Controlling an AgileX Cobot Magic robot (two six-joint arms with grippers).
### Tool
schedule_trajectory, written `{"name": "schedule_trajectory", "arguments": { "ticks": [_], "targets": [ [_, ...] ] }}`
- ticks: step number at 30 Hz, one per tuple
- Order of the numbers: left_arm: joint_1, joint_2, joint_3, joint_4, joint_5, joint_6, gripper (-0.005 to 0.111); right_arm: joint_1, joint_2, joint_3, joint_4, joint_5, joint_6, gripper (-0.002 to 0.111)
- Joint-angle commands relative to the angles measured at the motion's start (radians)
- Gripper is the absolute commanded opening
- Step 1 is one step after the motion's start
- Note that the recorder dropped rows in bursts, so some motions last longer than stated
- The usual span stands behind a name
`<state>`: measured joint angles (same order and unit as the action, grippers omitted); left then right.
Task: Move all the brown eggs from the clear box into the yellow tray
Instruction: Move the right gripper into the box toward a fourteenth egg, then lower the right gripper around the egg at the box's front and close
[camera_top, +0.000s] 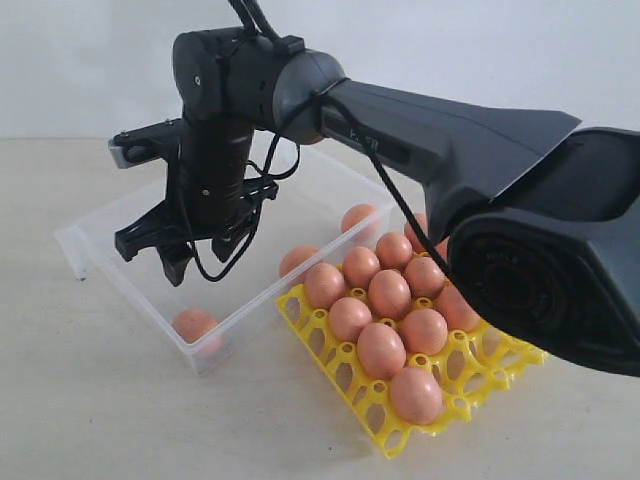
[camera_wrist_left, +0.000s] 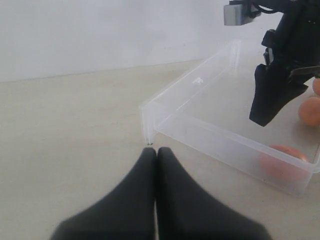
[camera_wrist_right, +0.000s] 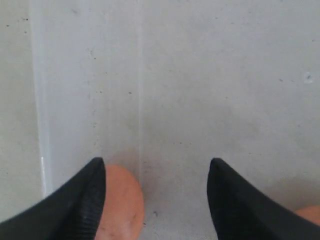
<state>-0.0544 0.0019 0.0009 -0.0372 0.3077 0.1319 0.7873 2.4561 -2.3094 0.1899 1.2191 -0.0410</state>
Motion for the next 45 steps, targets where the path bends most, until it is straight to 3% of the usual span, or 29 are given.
{"name": "schedule_trajectory", "arguments": {
  "ticks": [1, 18, 21, 28, 31, 34, 45],
  "targets": [
    [0.003, -0.002, -0.001, 0.002, -0.008, 0.000, -0.004, -0.001, -0.003, -0.005, 0.041, 0.002, 0.007, 0.058],
    [0.003, -0.002, -0.001, 0.002, -0.008, 0.000, -0.004, 0.001, -0.116, -0.003, 0.087, 0.002, -0.015, 0.058],
    [0.003, -0.002, -0.001, 0.002, -0.008, 0.000, -0.004, 0.001, -0.205, 0.090, 0.085, 0.002, -0.017, 0.058],
    [0.003, -0.002, -0.001, 0.002, -0.008, 0.000, -0.004, 0.002, -0.485, 0.594, -0.002, 0.002, -0.153, 0.058],
    [0.003, -0.002, -0.001, 0.002, -0.008, 0.000, -0.004, 0.001, -0.529, 0.727, -0.043, -0.216, -0.187, 0.058],
    [0.003, -0.002, -0.001, 0.002, -0.008, 0.000, -0.004, 0.001, -0.512, 0.762, -0.007, -0.376, -0.166, 0.058],
    [0.003, -0.002, -0.001, 0.002, -0.008, 0.000, -0.004, 0.001, -0.370, 0.761, 0.096, -0.423, -0.223, 0.058]
  ]
}}
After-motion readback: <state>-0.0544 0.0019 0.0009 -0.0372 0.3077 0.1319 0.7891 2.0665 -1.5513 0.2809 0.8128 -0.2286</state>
